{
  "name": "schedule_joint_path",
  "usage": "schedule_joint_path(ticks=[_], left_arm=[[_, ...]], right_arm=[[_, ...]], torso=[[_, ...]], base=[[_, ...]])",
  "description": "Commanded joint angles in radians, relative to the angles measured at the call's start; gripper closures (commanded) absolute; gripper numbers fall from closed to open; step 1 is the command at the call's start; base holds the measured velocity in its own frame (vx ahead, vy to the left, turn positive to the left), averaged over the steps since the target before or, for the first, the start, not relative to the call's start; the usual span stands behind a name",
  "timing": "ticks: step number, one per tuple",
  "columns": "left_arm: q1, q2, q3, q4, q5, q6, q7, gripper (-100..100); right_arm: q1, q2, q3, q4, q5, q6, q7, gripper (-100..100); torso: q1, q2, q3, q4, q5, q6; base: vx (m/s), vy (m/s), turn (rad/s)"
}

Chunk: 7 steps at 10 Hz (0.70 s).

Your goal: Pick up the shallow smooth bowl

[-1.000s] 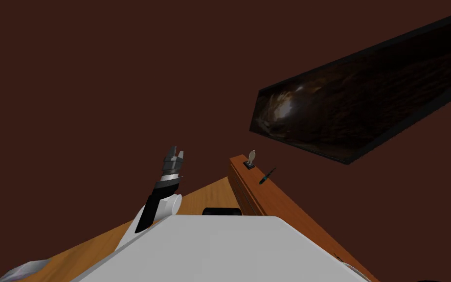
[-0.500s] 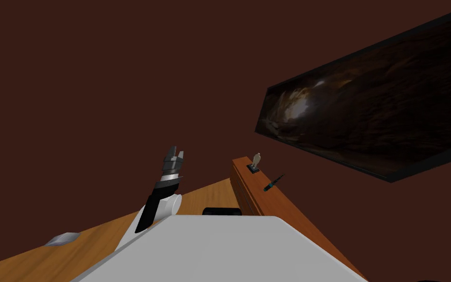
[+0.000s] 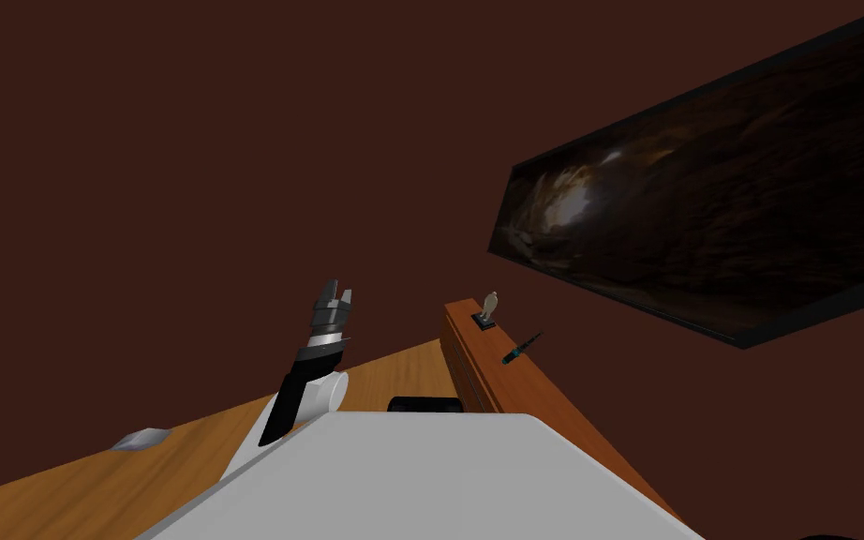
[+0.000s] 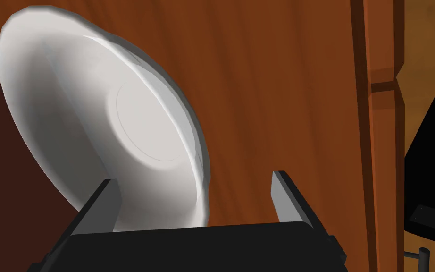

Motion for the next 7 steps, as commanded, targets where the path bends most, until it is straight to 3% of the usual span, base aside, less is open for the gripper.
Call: schedule_joint_path(ticks=[1,5,6,7], left_arm=[[0.0,0.0,0.0,0.0,0.0,0.0,0.0,0],[0.0,0.0,0.0,0.0,0.0,0.0,0.0,0],[0.0,0.0,0.0,0.0,0.0,0.0,0.0,0],[0.0,0.0,0.0,0.0,0.0,0.0,0.0,0]], right_arm=[[0.0,0.0,0.0,0.0,0.0,0.0,0.0,100],[0.001,0.0,0.001,0.0,0.0,0.0,0.001,100],[0.001,0.0,0.001,0.0,0.0,0.0,0.001,0],[0.03,-0.011,0.006,-0.028,-0.008,-0.002,-0.005,100]], torso=[[0.0,0.0,0.0,0.0,0.0,0.0],[0.002,-0.002,-0.001,0.0,0.001,0.0],[0.002,-0.002,-0.001,0.0,0.001,0.0],[0.003,-0.002,-0.001,0.0,0.001,0.0]], base=[[-0.006,-0.006,-0.003],[0.0,0.0,0.0],[0.0,0.0,0.0],[0.026,0.027,-0.051]])
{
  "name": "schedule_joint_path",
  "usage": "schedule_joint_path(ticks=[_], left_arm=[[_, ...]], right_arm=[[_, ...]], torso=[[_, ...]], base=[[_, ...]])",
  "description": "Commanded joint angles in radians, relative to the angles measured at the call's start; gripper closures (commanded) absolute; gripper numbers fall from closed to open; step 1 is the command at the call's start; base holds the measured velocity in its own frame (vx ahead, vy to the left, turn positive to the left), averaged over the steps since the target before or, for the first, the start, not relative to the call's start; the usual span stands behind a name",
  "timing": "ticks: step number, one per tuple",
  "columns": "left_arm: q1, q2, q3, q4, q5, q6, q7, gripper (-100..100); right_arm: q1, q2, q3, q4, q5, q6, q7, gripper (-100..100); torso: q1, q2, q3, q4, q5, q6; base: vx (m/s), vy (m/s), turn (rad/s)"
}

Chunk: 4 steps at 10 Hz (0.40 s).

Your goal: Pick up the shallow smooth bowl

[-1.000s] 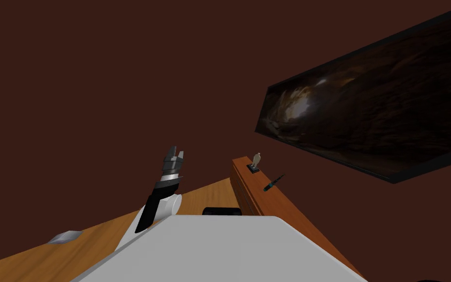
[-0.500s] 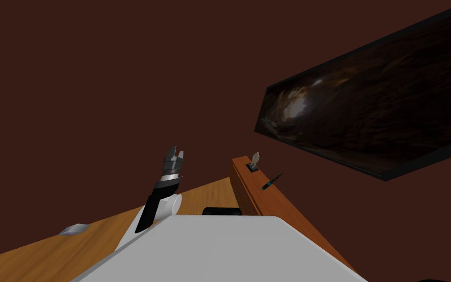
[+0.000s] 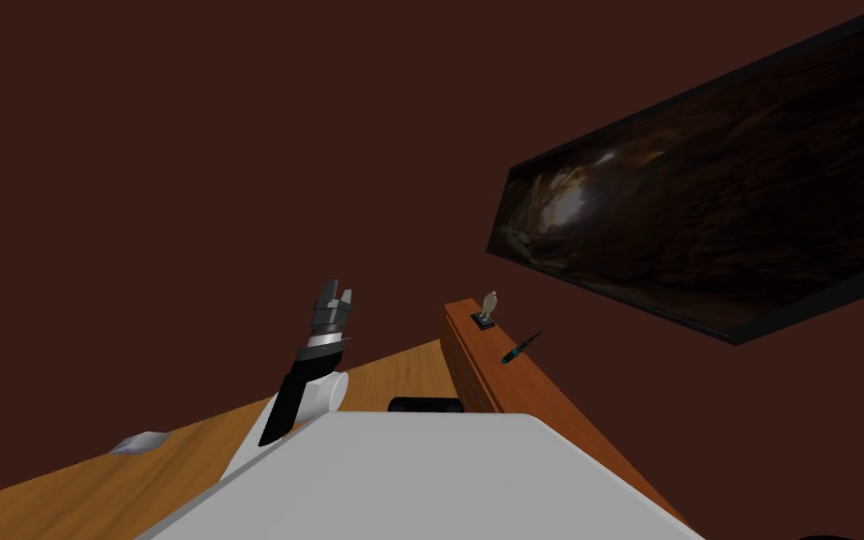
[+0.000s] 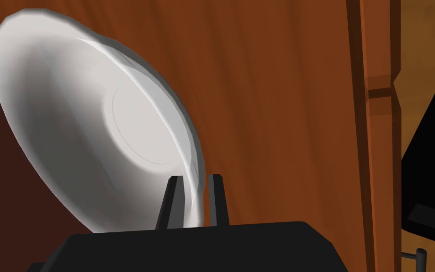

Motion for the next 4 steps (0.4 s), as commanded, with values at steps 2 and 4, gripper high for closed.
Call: schedule_joint_path(ticks=[2,4], left_arm=[[0.0,0.0,0.0,0.0,0.0,0.0,0.0,0],[0.0,0.0,0.0,0.0,0.0,0.0,0.0,0]], right_arm=[[0.056,-0.017,-0.019,-0.034,0.0,-0.032,-0.004,100],[0.052,-0.02,0.001,-0.04,-0.011,-0.012,-0.009,0]], torso=[[0.002,-0.002,-0.001,0.0,0.001,0.0],[0.002,-0.002,-0.001,0.0,0.001,-0.001]], base=[[0.071,0.069,-0.062],[0.019,0.025,-0.011]])
